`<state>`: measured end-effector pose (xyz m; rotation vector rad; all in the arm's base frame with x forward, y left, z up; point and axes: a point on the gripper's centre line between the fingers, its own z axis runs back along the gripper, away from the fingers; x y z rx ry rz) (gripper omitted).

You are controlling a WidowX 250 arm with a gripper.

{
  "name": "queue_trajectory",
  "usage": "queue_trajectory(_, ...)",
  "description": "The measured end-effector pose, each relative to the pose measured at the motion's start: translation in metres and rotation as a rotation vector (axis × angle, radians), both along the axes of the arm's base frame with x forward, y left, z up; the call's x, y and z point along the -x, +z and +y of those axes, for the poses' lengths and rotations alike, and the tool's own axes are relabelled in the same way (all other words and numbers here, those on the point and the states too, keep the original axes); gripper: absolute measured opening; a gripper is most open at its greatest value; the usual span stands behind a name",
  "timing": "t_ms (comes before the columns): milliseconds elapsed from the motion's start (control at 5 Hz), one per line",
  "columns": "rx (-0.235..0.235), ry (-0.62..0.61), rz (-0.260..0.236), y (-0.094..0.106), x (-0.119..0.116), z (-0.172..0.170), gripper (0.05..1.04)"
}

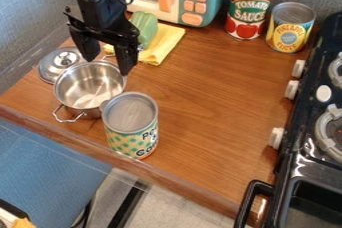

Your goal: Move the green pepper to the lower right side of table

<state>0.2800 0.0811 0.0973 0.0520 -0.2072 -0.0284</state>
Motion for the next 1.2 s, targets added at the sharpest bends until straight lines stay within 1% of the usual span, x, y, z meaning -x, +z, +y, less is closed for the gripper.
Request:
queue_trajectory(200,0.011,0.001,0.029,-0.008,0.001,-0.001,1.001)
queue_trajectory(400,0.045,0.006,0.052,-0.013,-0.008,-0.003,1.001)
queue_trajectory(600,0.06,0.032,0.041,-0.012,-0.029,-0.004,1.001)
queue_trajectory(800,0.06,0.091,0.024,-0.011,-0.056,0.003,1.001)
queue_trajectory(1000,0.06,0.165,0.007,-0.012,-0.086,0.014,1.001)
queue_trajectory(1200,0.063,0.253,-0.019,-0.017,-0.111,0.031,1.001)
